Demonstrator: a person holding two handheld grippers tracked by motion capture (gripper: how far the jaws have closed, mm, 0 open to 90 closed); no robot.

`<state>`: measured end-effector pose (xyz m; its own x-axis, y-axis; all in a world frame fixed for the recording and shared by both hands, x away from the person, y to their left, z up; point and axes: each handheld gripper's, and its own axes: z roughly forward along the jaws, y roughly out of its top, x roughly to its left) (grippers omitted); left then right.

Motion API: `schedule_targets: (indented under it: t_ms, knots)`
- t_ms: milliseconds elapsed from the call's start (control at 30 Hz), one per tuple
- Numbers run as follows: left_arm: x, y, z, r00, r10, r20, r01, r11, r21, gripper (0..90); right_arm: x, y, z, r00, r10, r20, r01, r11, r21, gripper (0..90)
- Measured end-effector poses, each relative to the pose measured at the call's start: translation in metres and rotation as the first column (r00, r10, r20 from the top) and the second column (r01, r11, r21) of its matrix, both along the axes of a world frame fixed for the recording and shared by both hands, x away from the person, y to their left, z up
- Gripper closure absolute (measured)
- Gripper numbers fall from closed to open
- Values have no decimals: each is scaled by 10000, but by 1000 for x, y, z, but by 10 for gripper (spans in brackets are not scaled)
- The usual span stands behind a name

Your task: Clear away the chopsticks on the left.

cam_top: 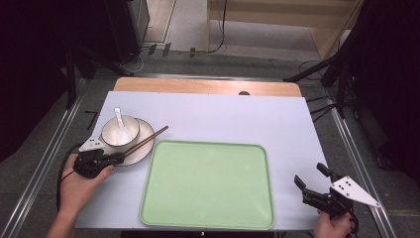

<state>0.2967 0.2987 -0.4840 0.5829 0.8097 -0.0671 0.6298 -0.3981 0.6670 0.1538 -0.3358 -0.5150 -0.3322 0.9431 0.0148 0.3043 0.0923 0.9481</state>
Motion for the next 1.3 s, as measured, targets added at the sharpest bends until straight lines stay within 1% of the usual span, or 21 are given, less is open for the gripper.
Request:
schedule_targets:
  t_ms: [200,300,367,400,467,567,633,667,700,800,933,1000,1033,1067,1133,1233,1267,1300]
  knots:
    - [2,-6,-7,9995,-222,-233,225,9997,133,789,0,-1,-1,10000,-8,-52,8,10000,56,130]
    - [3,-8,-7,9992,-339,-228,342,9993,123,807,1,0,-1,10000,13,-50,-12,10000,28,130]
    - [2,-8,-7,9986,-482,-213,484,9988,83,846,1,0,-1,10000,12,-75,-11,10000,42,130]
    - [2,-9,-7,9983,-570,-117,572,9981,225,848,1,0,-1,10000,15,-75,-15,10000,36,130]
    - [1,-10,-7,9983,-580,-79,582,9980,254,850,1,0,-1,10000,15,-79,-15,10000,44,130]
    - [0,-10,-5,9985,-542,-109,543,9985,91,851,1,0,-1,10000,1,-74,0,10000,41,130]
    - [-3,-11,-3,9984,-556,-30,556,9984,-36,852,0,0,-1,10000,-36,-76,37,10000,65,130]
    - [-6,-14,0,9986,-520,20,520,9983,-266,852,0,-1,-1,10000,-38,-68,38,10000,64,130]
    - [-6,-14,0,9986,-520,20,520,9983,-266,852,0,-1,-1,10000,-38,-68,38,10000,64,130]
    - [-11,-19,3,9983,-587,23,587,9971,-494,852,0,-1,-1,10000,-40,-51,40,10000,63,130]
    - [-20,-30,6,9969,-791,15,790,9947,-651,852,0,-1,-1,10000,-48,-54,48,10000,81,130]
    - [-25,-38,5,9964,-847,-18,843,9934,-775,852,0,-1,-1,10000,-49,-47,50,10000,77,130]
    - [-30,-46,3,9955,-948,-53,941,9922,-814,852,0,-1,-1,10000,-52,-45,52,10000,80,130]
    - [-30,-46,3,9955,-948,-53,941,9922,-814,852,0,-1,-1,10000,-52,-45,52,10000,80,130]
    - [-36,-55,1,9945,-1044,-114,1031,9913,-814,852,0,-1,-1,10000,-44,-45,44,10000,77,130]
    - [-47,-67,-4,9924,-1207,-244,1177,9879,-1013,852,-1,-1,-1,10000,-37,-48,38,10000,73,130]
    - [-49,-69,-4,9921,-1229,-244,1200,9880,-971,852,-1,-1,-1,10000,-38,-35,38,10000,77,130]
    - [-53,-73,-6,9921,-1225,-264,1192,9875,-1028,851,-1,-1,-1,10000,-37,-27,37,10000,78,130]
